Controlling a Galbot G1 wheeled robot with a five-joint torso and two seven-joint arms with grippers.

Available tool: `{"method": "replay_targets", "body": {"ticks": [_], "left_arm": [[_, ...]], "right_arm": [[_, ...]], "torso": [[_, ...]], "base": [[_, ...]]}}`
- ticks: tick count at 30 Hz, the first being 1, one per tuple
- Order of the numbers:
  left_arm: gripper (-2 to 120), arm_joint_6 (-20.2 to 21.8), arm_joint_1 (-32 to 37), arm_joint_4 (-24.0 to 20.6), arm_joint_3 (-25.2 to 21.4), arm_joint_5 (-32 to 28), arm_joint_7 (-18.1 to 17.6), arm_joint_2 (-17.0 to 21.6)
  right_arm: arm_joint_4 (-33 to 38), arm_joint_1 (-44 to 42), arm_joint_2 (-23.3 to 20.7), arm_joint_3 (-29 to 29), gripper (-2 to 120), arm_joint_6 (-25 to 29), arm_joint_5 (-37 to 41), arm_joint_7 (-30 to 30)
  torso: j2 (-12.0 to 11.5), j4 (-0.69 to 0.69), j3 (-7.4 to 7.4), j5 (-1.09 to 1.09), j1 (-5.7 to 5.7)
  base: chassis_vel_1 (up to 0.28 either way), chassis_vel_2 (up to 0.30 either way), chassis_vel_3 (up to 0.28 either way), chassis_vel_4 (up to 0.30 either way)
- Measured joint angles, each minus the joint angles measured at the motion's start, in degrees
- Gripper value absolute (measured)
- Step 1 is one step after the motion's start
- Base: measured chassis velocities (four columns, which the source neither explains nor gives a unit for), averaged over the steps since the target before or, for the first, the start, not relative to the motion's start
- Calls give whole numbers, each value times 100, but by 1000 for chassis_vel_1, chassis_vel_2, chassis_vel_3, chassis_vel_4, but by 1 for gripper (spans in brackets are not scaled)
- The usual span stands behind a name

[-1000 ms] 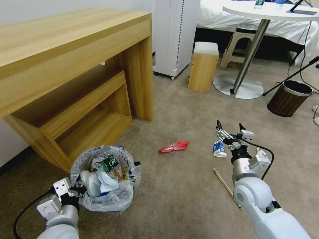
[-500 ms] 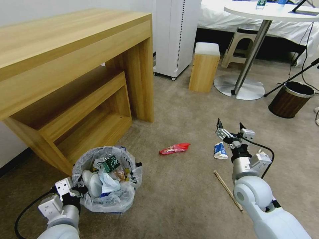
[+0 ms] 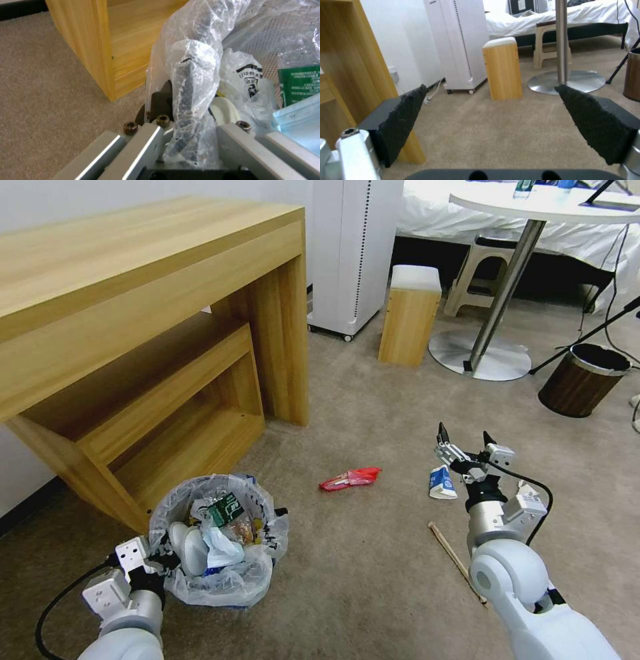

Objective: Pick up the trash bin and place the garbage on the floor into it.

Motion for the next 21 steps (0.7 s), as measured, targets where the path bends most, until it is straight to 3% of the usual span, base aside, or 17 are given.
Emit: {"method": "replay_targets", "body": {"ticks": [21], "left_arm": [[1, -15, 55, -24, -14, 65, 6, -80]], "right_arm": [[-77, 55, -27, -51, 100, 42, -35, -40]], "torso": [[0, 0, 0, 0, 0]], "base": [[-4, -4, -3, -5]]}}
